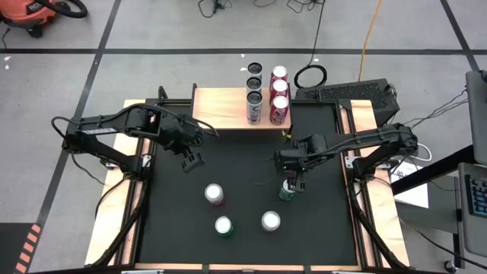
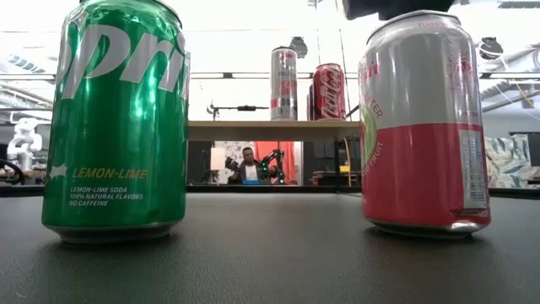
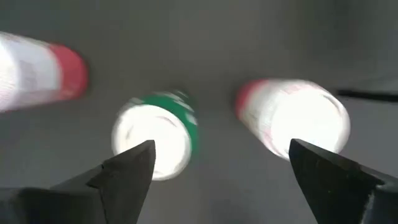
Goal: Place canned beverage on shelf
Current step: Put the top pink white soda can on the shelf
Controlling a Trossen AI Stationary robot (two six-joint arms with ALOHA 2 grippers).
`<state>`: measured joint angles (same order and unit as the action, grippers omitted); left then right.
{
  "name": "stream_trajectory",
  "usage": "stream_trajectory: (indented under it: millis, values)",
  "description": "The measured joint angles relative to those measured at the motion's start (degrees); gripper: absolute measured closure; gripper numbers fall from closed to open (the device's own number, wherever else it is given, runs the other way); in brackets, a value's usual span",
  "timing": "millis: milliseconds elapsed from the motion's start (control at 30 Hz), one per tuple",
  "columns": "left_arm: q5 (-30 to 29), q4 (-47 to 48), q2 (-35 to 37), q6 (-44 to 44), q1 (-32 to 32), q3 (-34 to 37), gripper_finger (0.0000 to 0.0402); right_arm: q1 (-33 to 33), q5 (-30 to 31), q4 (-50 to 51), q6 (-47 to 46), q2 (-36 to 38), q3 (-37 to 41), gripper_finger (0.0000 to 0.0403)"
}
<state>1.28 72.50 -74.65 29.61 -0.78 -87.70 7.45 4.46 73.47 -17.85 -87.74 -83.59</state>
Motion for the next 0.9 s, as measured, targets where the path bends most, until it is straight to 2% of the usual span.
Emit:
stream_trajectory:
  millis: [133, 600, 900]
  values:
    - [-1.1, 0.0, 0.0, 0.0, 0.0, 0.0, 0.0008, -2.7, 1.6, 0.6, -1.8, 0.0, 0.0, 0.0055]
    - [-3.7, -0.1, 0.0, 0.1, 0.0, 0.0, 0.0008, -12.1, 2.2, -0.7, -22.9, 0.0, 0.0, 0.0055]
    - [-4.8, 0.0, 0.0, 0.1, 0.0, 0.0, 0.0008, -15.2, -1.0, -1.9, -23.3, -0.2, 4.2, 0.0055]
